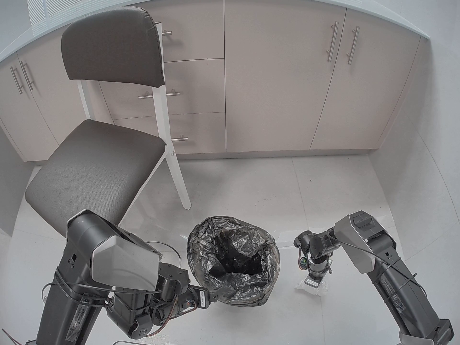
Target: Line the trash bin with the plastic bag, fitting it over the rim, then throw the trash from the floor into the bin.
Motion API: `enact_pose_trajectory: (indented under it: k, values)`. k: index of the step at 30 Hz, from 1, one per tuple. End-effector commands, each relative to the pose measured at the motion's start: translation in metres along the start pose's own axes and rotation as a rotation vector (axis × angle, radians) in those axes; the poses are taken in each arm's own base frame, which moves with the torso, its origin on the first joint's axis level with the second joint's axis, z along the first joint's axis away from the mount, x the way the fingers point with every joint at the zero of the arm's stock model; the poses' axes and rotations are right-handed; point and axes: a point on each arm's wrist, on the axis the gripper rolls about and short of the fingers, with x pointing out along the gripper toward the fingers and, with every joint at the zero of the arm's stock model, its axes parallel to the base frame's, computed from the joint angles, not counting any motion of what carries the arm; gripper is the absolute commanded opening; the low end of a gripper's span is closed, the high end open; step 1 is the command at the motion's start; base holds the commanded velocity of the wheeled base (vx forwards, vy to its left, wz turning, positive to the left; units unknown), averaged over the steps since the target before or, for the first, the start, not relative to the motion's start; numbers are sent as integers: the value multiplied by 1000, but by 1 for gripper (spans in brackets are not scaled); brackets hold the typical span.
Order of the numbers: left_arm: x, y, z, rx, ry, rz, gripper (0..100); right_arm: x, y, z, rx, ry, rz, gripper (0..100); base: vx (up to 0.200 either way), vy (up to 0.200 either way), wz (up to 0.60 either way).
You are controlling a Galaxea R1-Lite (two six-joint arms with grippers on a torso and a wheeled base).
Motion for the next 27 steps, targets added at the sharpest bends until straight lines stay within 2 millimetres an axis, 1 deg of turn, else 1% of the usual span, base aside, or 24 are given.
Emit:
enact_pose_trajectory:
  k: [1,3,7,8,9,10,12,13,14,18,19,20,21,22,23,25,26,27]
  values:
    - [0,0,0,0,0,0,100,-14,-7,4,7,-16,-33,0,0,0,0]
    - [0,0,0,0,0,0,100,-18,-10,5,12,-23,-39,0,0,0,0]
    - [0,0,0,0,-2,0,100,-33,-18,8,25,-49,-57,0,0,0,0]
    - [0,0,0,0,-2,0,100,-33,-18,8,25,-49,-57,0,0,0,0]
    - [0,0,0,0,0,0,100,-40,-22,9,31,-60,-66,0,0,0,0]
    - [0,0,0,0,-2,0,100,-40,-22,9,31,-61,-67,0,0,0,0]
    - [0,0,0,0,0,0,100,-53,-28,11,41,-82,-86,0,0,0,0]
    - [0,0,0,0,0,0,100,-53,-28,11,41,-82,-86,0,0,0,0]
    - [0,0,0,0,1,1,100,-65,-33,12,46,-96,-104,0,0,0,0]
    - [0,0,-1,0,2,2,100,-94,-41,16,51,-135,-139,0,0,0,0]
    - [0,0,0,0,0,0,100,-96,-42,17,52,-139,-141,0,0,0,0]
    - [0,0,0,0,0,0,100,-106,-44,19,54,-156,-153,0,0,0,0]
    - [0,0,0,0,0,0,100,-111,-44,20,53,-165,-158,0,0,0,0]
    - [0,0,0,0,0,0,100,-111,-44,20,53,-165,-158,0,0,0,0]
    - [0,0,0,0,1,1,100,-122,-44,22,53,-183,-170,0,0,0,0]
    - [0,0,0,0,1,1,100,-134,-46,24,53,-192,-201,0,0,0,0]
    - [0,0,0,0,1,1,100,-137,-46,24,51,-194,-207,0,0,0,0]
    - [0,0,0,0,0,0,100,-149,-45,26,50,-206,-232,0,0,0,0]
